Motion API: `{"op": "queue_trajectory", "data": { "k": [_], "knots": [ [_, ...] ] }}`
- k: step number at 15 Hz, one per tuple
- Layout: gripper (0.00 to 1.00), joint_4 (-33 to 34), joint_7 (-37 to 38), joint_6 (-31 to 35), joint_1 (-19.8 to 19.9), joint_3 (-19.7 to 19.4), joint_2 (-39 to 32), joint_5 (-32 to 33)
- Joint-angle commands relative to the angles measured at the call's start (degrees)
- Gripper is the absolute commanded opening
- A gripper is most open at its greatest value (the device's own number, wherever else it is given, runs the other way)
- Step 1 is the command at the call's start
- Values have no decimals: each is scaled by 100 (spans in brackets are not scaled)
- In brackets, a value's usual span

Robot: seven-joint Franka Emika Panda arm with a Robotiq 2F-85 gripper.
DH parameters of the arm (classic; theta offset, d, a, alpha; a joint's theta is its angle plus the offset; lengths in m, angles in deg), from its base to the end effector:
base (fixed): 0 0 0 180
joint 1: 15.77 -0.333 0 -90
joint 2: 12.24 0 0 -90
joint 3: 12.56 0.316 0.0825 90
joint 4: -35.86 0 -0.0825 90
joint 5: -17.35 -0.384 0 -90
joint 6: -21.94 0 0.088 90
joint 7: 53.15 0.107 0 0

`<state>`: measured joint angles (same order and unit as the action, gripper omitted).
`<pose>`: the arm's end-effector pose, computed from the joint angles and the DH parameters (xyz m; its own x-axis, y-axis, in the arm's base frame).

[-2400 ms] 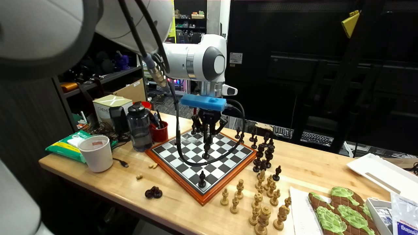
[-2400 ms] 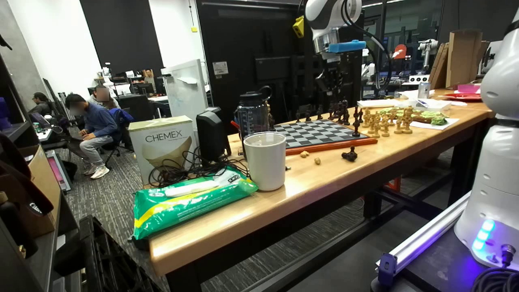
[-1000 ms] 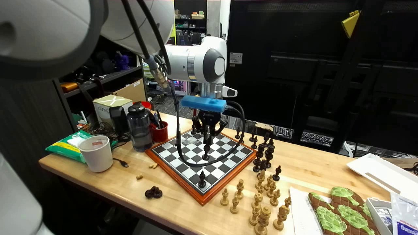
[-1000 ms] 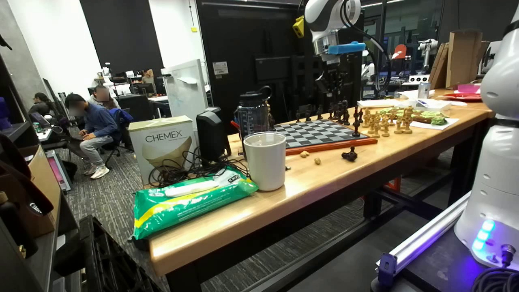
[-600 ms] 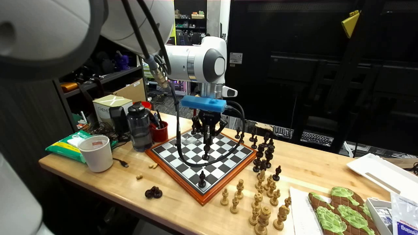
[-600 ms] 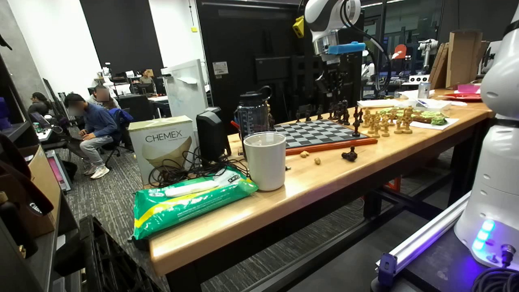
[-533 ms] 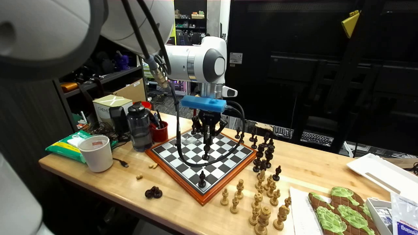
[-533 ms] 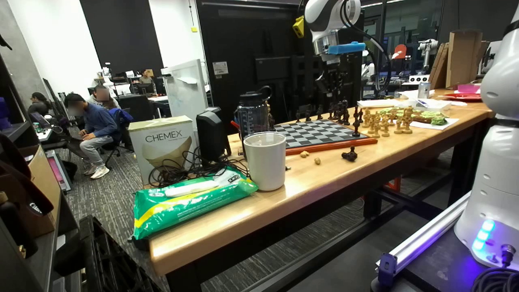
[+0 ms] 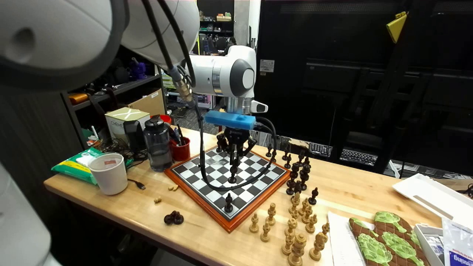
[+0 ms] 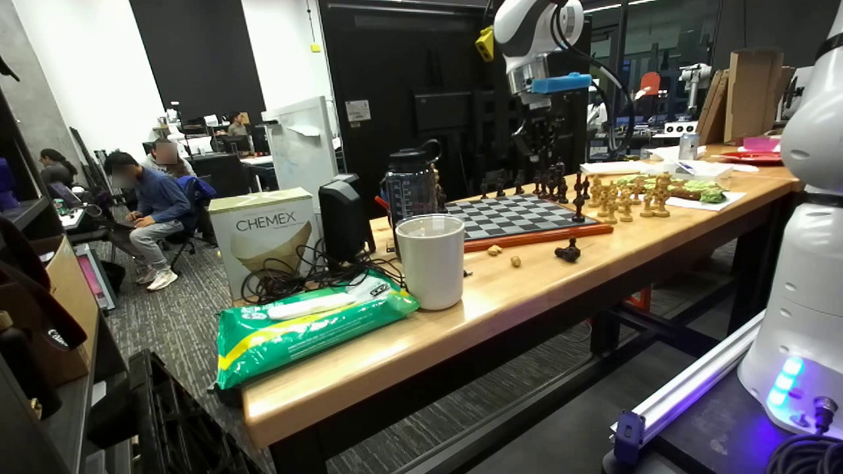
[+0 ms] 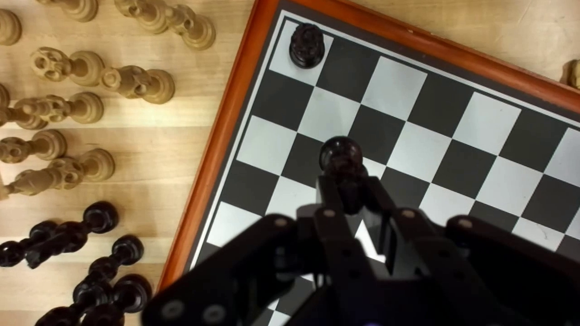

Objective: Pick the black bishop and set it next to the left of the black rook

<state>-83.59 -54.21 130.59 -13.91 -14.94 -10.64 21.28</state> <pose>0.5197 -0.0437 0.4252 0.9863 -0.0324 -0.1616 -0.0236 -0.9981 0.0565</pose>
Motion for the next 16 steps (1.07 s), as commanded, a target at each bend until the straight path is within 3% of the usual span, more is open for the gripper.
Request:
{"op": "queue_trajectory", "data": {
  "k": [1, 10, 16],
  "knots": [
    [5, -206, 169, 198, -40, 71, 110, -35],
    [5, -827, 1285, 1101, -84, 206, 335, -519],
    [5, -1124, 1568, 1150, -128, 304, 612, -414]
  ]
}}
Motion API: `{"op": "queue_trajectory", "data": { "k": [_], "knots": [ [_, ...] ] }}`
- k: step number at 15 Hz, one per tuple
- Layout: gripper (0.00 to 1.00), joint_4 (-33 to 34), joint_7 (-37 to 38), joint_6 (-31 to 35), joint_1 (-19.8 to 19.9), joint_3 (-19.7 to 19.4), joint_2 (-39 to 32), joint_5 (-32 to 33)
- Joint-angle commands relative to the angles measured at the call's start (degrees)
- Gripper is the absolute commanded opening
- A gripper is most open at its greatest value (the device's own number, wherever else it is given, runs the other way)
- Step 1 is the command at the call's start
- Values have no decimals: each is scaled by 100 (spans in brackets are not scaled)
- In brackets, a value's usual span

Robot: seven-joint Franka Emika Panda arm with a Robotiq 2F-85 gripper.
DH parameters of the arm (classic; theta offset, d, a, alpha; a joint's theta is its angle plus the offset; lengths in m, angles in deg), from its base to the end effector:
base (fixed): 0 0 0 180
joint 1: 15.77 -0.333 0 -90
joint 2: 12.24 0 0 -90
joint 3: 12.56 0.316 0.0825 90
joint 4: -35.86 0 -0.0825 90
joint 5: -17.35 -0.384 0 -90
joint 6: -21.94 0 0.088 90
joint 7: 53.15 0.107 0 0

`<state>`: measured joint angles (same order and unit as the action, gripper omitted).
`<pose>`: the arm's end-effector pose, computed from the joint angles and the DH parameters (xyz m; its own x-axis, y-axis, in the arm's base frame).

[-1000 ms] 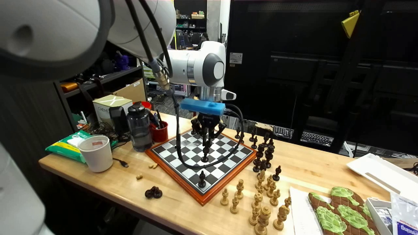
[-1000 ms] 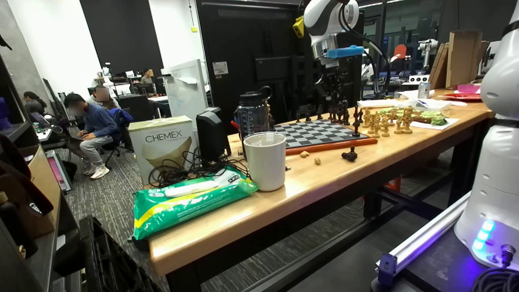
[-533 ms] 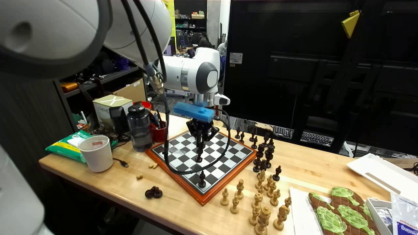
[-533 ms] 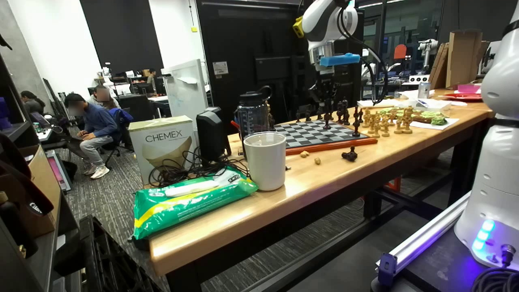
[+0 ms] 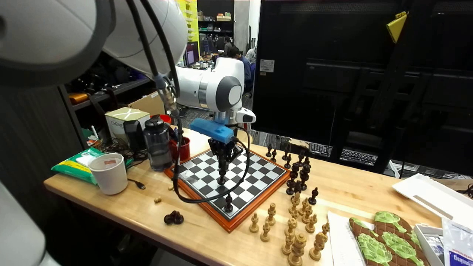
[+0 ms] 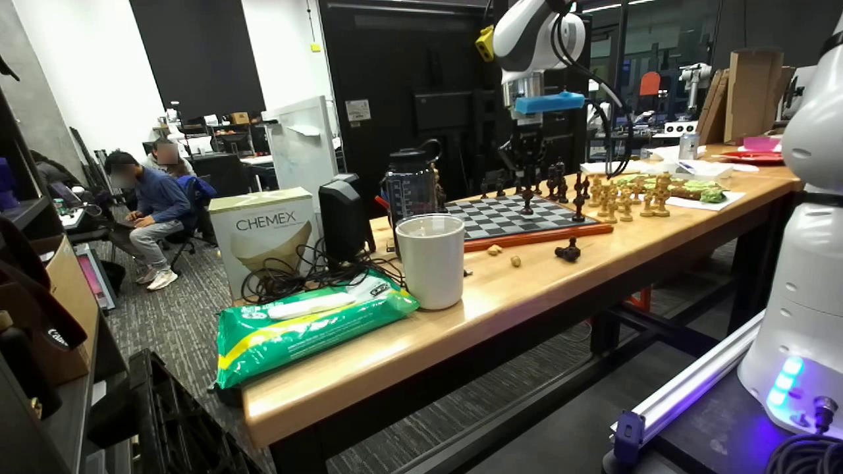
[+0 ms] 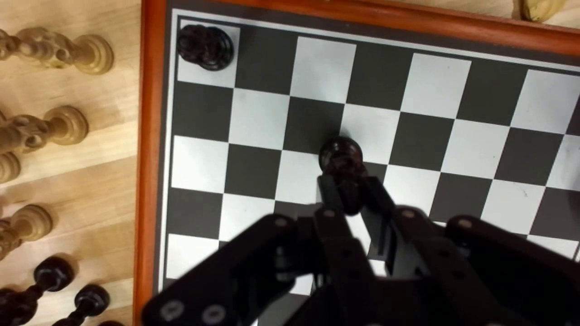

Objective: Pick the black bishop and set it next to the left of the black rook

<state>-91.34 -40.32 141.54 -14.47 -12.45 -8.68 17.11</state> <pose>0.5083 -0.0103 0.3965 0.9672 -0.2442 -0.0694 -0.2440 -0.9697 0.0124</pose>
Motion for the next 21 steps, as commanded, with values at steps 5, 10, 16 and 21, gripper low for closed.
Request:
{"op": "queue_trajectory", "data": {
  "k": [5, 10, 16, 21],
  "knots": [
    [5, -767, 344, -172, -203, 284, 937, 23],
    [5, -1095, 287, -209, -161, 323, 1262, 43],
    [5, -1246, 100, -276, 37, 90, 1473, 53],
    [5, -1212, 16, -457, 103, 45, 1376, 138]
  ]
}}
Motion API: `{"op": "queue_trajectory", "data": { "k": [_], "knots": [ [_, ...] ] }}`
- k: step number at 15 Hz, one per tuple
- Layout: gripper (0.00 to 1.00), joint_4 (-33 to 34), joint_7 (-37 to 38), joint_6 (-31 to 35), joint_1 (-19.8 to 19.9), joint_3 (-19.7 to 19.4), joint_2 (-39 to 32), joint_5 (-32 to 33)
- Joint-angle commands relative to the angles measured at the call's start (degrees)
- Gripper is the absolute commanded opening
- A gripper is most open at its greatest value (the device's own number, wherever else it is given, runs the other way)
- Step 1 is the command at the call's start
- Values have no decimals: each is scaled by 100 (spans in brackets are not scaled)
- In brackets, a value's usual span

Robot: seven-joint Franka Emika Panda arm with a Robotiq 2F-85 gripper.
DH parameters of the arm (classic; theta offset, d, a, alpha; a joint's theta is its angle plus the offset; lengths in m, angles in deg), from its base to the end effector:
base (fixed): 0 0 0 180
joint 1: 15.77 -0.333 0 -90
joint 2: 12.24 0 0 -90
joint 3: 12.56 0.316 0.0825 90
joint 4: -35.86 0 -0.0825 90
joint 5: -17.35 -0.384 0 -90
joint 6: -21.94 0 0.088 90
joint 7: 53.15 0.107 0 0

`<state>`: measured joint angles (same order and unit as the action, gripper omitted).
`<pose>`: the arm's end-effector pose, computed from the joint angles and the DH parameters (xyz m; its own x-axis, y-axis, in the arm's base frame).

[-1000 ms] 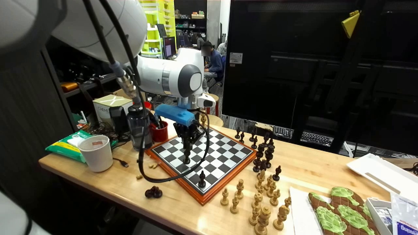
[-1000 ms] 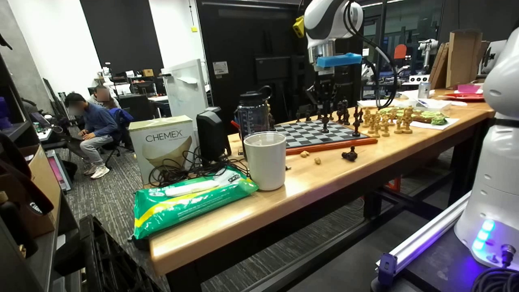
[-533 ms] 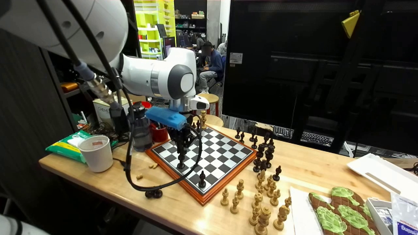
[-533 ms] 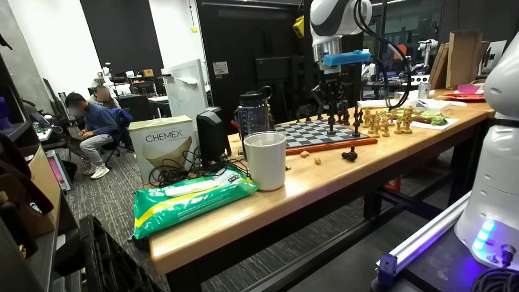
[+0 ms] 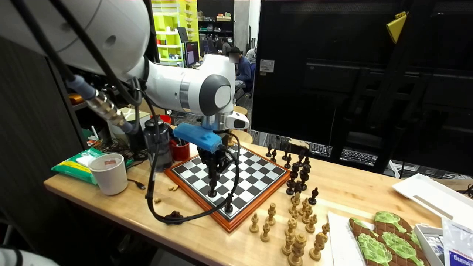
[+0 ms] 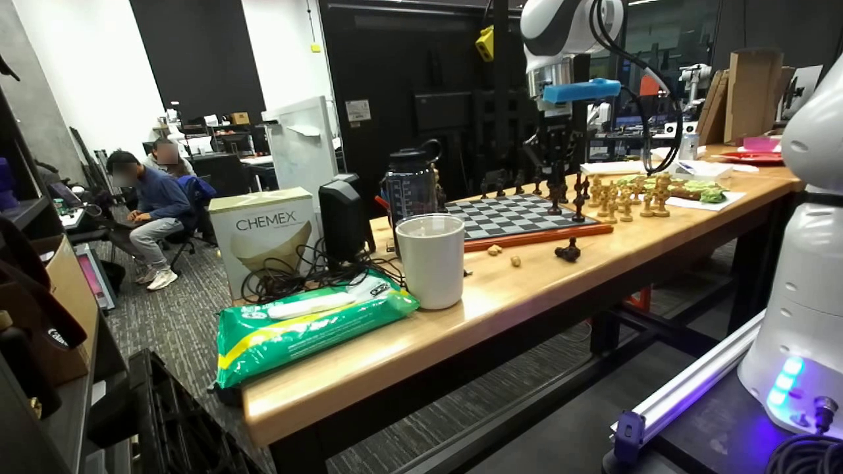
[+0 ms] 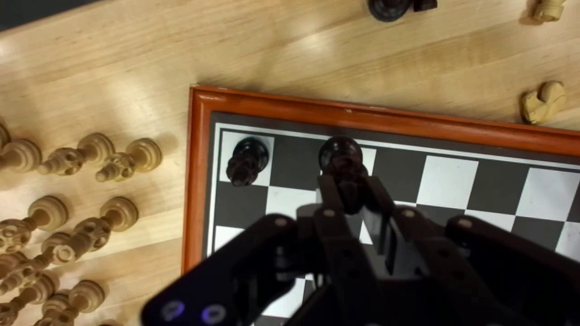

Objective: Pick the black bishop and set it next to the left of the black rook

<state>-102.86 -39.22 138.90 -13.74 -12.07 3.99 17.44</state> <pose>0.4362 -0.0118 0.4078 0.9594 -0.2665 -0.0926 -0.2651 -0.9638 0.0268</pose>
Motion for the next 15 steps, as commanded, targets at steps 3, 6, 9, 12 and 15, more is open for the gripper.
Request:
{"op": "queue_trajectory", "data": {
  "k": [3, 6, 9, 12, 15],
  "knots": [
    [5, -34, -102, -306, 33, 20, 26, 197],
    [5, -33, -135, -369, 31, 12, -19, 268],
    [5, -52, -273, -360, 25, -16, -36, 309],
    [5, -94, -427, -276, 25, -50, -45, 288],
    [5, -169, -592, -145, 25, -74, -22, 308]
  ]
}}
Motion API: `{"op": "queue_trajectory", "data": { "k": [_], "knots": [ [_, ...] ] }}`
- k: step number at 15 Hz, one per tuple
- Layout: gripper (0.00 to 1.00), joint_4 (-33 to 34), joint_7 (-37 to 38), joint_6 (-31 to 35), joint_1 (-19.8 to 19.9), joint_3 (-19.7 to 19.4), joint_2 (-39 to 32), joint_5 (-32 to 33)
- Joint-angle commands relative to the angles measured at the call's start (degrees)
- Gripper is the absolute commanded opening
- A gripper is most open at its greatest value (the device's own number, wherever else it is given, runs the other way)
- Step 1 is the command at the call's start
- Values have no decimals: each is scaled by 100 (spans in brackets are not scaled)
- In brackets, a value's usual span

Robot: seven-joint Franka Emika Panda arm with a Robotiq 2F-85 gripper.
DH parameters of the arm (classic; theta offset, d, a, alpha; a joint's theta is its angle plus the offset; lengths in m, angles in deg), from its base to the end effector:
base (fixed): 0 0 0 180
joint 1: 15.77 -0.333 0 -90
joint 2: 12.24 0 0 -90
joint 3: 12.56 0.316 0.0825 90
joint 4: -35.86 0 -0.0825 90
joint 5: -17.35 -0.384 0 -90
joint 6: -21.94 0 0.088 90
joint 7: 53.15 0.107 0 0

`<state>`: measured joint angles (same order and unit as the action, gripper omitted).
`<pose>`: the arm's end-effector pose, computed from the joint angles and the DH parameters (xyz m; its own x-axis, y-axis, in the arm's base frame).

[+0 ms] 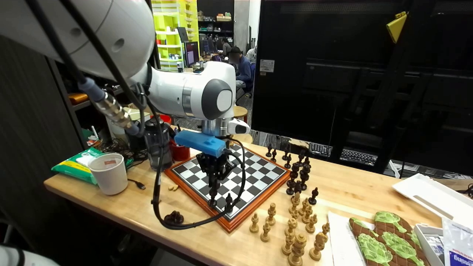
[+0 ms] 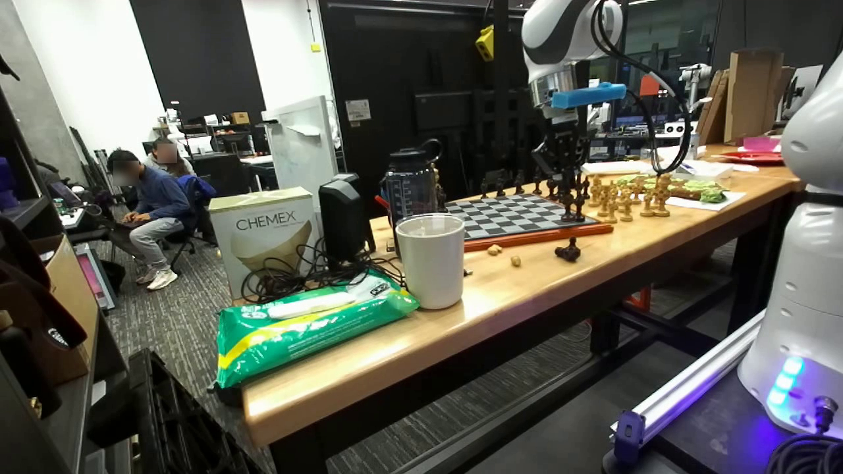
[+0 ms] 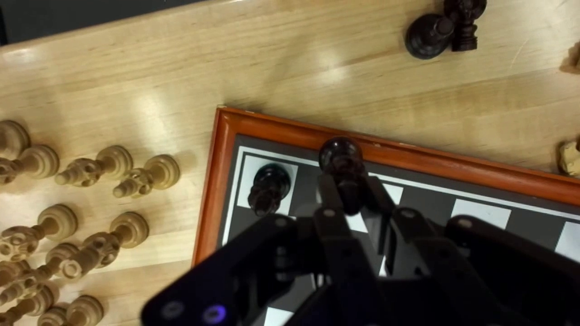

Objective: Pick the black bishop and set it next to the left of the black rook

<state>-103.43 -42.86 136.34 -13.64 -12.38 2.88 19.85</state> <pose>0.4295 -0.0173 0.3918 0.9677 -0.1940 -0.1607 -0.1855 -0.9804 0.0667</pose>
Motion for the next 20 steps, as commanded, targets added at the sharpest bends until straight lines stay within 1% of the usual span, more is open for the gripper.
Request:
{"op": "queue_trajectory", "data": {
  "k": [1, 9, 17, 18, 19, 20],
  "knots": [
    [5, -139, -299, 166, 14, -52, 96, 80],
    [5, -335, -651, 749, 8, -66, 153, 367],
    [5, -401, -752, 944, 7, -76, 158, 344],
    [28, -395, -748, 937, 9, -74, 152, 351],
    [44, -393, -743, 938, 10, -73, 149, 352],
    [47, -393, -749, 940, 10, -75, 147, 351]
  ]
}}
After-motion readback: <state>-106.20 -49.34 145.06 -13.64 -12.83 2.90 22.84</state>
